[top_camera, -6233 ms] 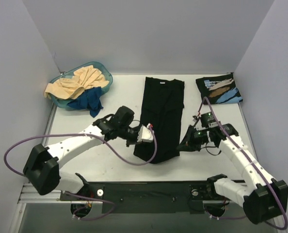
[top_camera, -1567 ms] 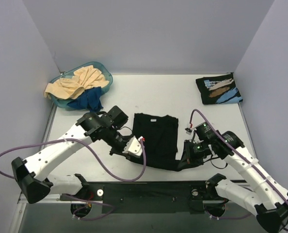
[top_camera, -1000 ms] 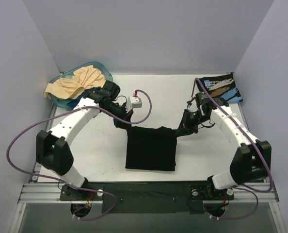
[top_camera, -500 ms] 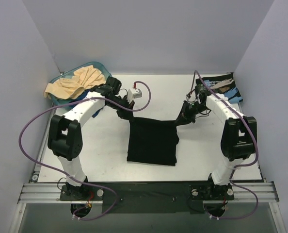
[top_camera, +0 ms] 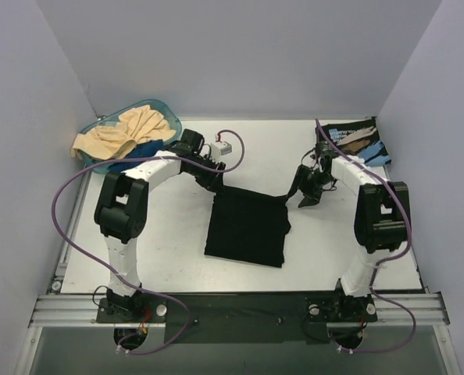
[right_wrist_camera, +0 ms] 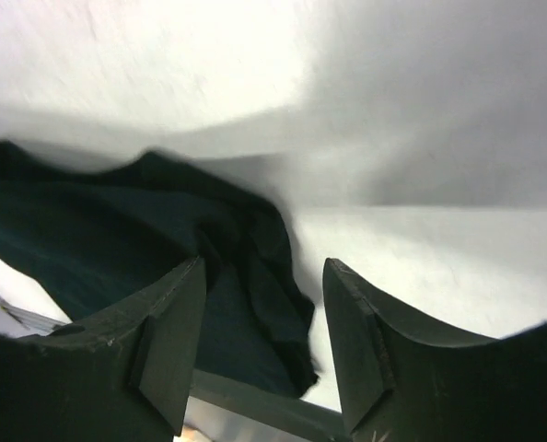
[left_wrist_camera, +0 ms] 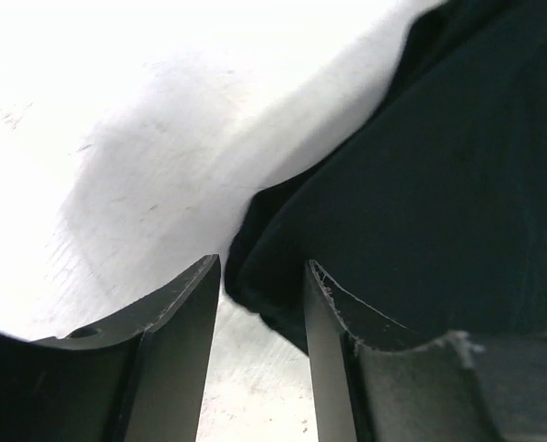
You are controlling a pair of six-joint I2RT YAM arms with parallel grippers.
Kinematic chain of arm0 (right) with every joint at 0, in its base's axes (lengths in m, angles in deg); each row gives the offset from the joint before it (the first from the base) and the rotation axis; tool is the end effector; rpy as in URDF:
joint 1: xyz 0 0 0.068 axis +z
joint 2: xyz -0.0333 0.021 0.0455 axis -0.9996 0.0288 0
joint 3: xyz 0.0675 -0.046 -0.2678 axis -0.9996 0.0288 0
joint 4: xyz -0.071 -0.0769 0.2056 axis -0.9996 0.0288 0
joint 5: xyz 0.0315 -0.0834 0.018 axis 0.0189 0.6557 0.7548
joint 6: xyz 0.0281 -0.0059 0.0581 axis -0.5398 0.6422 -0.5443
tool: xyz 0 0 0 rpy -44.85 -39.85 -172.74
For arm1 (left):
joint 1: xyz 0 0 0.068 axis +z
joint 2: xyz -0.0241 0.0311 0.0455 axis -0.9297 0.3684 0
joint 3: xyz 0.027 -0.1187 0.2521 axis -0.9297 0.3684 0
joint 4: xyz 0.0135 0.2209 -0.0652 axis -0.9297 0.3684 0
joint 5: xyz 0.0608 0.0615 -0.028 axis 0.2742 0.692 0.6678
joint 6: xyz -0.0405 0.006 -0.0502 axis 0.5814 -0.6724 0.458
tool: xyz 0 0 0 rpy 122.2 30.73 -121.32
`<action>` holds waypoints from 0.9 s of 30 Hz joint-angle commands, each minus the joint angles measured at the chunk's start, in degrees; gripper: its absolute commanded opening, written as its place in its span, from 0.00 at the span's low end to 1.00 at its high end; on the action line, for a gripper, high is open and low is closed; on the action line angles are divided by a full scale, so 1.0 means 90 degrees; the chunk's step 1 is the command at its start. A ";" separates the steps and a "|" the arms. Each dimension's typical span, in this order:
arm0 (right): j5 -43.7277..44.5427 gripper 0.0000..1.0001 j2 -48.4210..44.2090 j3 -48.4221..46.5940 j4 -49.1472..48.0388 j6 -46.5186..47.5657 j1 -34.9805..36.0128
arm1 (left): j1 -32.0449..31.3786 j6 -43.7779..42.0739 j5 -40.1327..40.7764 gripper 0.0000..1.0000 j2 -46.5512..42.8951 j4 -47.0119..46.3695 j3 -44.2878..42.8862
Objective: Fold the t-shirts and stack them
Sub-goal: Fold the long partially folded tshirt into a neat square, then put the neatly folded tshirt into the corner of the board with the right arm
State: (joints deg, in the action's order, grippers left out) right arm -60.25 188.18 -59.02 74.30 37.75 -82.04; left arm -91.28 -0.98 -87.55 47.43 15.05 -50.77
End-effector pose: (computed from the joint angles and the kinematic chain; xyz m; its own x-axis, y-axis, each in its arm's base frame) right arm 0.3578 0.0621 0.1959 -0.9263 0.3253 -0.1898 0.1713 0.8127 0.5569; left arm 0.3658 -0.1864 0.2057 -0.6230 0.4856 -0.6132 0.7675 0.5307 -0.3595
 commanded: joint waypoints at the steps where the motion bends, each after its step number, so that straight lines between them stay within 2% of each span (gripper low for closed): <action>1: 0.0766 0.50 -0.1611 0.1148 -0.0241 0.0090 0.0148 | 0.0356 0.0839 0.0422 0.52 -0.0240 -0.0895 0.0164; 5: 0.0797 0.54 -0.2287 0.1824 -0.0495 0.0041 0.0490 | 0.0425 0.0869 0.0082 0.59 -0.0582 -0.0994 0.0448; 9: 0.0290 0.59 -0.2649 0.2410 -0.1071 -0.0301 0.0491 | 0.0415 0.0840 -0.0474 0.63 -0.0865 -0.1188 0.0809; 11: 0.0124 0.61 -0.2660 0.2518 -0.1345 -0.0379 0.0500 | 0.0376 0.0743 -0.0651 0.69 -0.0963 -0.1345 0.1014; 16: 0.0328 0.61 -0.2143 0.2714 -0.1530 -0.0389 0.0812 | 0.0094 0.0809 -0.0234 0.70 -0.0847 -0.1687 0.1298; 18: 0.0163 0.57 -0.1987 0.2812 -0.1861 -0.0496 0.1008 | 0.0015 0.1082 0.0166 0.70 -0.0769 -0.2154 0.1415; 20: 0.0006 0.48 -0.1938 0.2919 -0.2125 -0.0662 0.1145 | -0.0005 0.1356 0.0324 0.70 -0.0623 -0.2302 0.1396; 24: -0.0004 0.06 -0.1723 0.3163 -0.2166 -0.0877 0.0970 | -0.0063 0.1582 0.0538 0.63 -0.0388 -0.2488 0.1337; 25: -0.0033 0.00 -0.1665 0.3164 -0.2147 -0.0839 0.0824 | -0.0112 0.1582 0.0607 0.59 -0.0368 -0.2488 0.1328; 27: -0.0209 0.00 -0.1528 0.3066 -0.2079 -0.0673 0.0579 | -0.0151 0.1797 0.0773 0.47 -0.0300 -0.2508 0.1308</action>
State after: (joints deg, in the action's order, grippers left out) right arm -60.66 172.84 -31.26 55.24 31.09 -73.13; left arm -91.89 11.72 -84.05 43.45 -3.38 -38.27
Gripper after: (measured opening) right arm 0.023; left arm 0.569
